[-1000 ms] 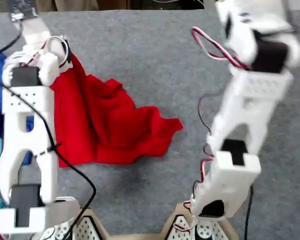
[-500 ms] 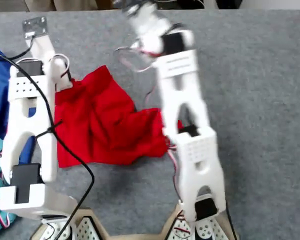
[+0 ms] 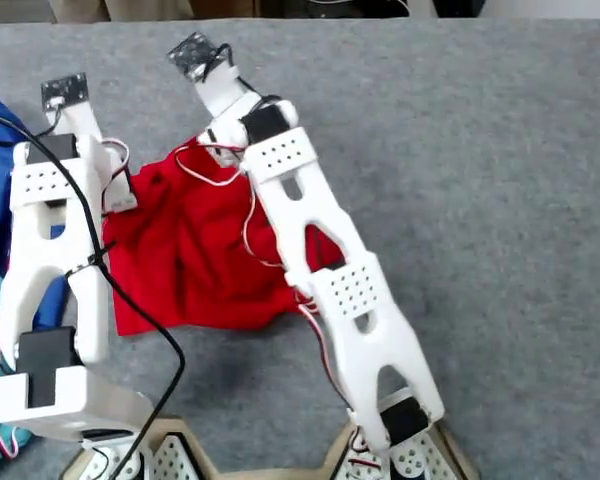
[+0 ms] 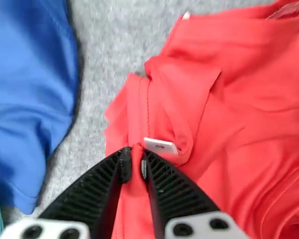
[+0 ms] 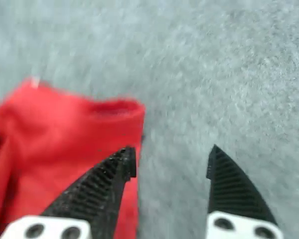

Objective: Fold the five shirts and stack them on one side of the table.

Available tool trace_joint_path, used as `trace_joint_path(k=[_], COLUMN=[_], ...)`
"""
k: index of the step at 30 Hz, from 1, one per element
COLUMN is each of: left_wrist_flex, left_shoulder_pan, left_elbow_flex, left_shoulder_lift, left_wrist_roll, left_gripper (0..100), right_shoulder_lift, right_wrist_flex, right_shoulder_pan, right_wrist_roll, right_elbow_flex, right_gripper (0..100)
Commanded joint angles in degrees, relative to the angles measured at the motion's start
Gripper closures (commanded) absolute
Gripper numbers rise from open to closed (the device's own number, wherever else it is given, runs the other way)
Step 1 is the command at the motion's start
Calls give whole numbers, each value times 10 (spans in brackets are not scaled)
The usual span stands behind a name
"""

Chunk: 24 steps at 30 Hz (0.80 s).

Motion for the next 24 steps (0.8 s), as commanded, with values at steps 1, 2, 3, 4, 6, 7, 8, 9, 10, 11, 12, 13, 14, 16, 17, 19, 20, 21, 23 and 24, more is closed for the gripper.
trace_joint_path(k=[1,2,3,4,6,7,8,9,10,11,12,13,14,16,17,19,20,21,23,24], left_wrist_flex=[4,4,4,4,4,4,4,4,4,4,5,6,7,7,6,6,6,5,4,4], left_shoulder_pan=[-5,-5,-5,-5,-3,-1,3,3,4,4,4,4,3,3,4,6,6,6,6,6], left_elbow_flex=[5,5,4,2,2,2,1,1,2,4,6,6,6,6,6,5,4,4,3,2], left_shoulder_lift=[-7,-7,-7,-7,-7,-7,-7,-7,-7,-7,-7,-7,-7,-7,-7,-7,-7,-7,-7,-7], left_wrist_roll=[2,2,2,2,22,39,51,59,63,64,65,65,65,65,65,65,65,65,65,65], left_gripper=[981,981,981,981,981,981,981,981,981,981,981,981,981,981,981,981,981,981,981,981], right_shoulder_lift=[11,17,23,29,43,49,56,62,67,72,78,82,84,86,87,87,87,87,87,87], right_wrist_flex=[-69,-73,-75,-75,-75,-75,-75,-75,-76,-76,-75,-75,-76,-78,-77,-75,-75,-76,-82,-84], right_shoulder_pan=[-13,-17,-19,-23,-32,-34,-39,-42,-42,-42,-42,-42,-42,-44,-44,-43,-43,-43,-43,-43], right_wrist_roll=[-48,-52,-51,-51,-51,-52,-52,-57,-67,-76,-84,-88,-90,-88,-88,-88,-88,-88,-82,-66], right_elbow_flex=[-3,-3,-3,-3,-3,-3,-3,-3,-3,-3,-2,-3,-4,-7,-12,-13,-14,-15,-15,-15], right_gripper=[741,741,741,741,741,741,741,741,741,741,742,742,742,742,743,762,790,829,912,948])
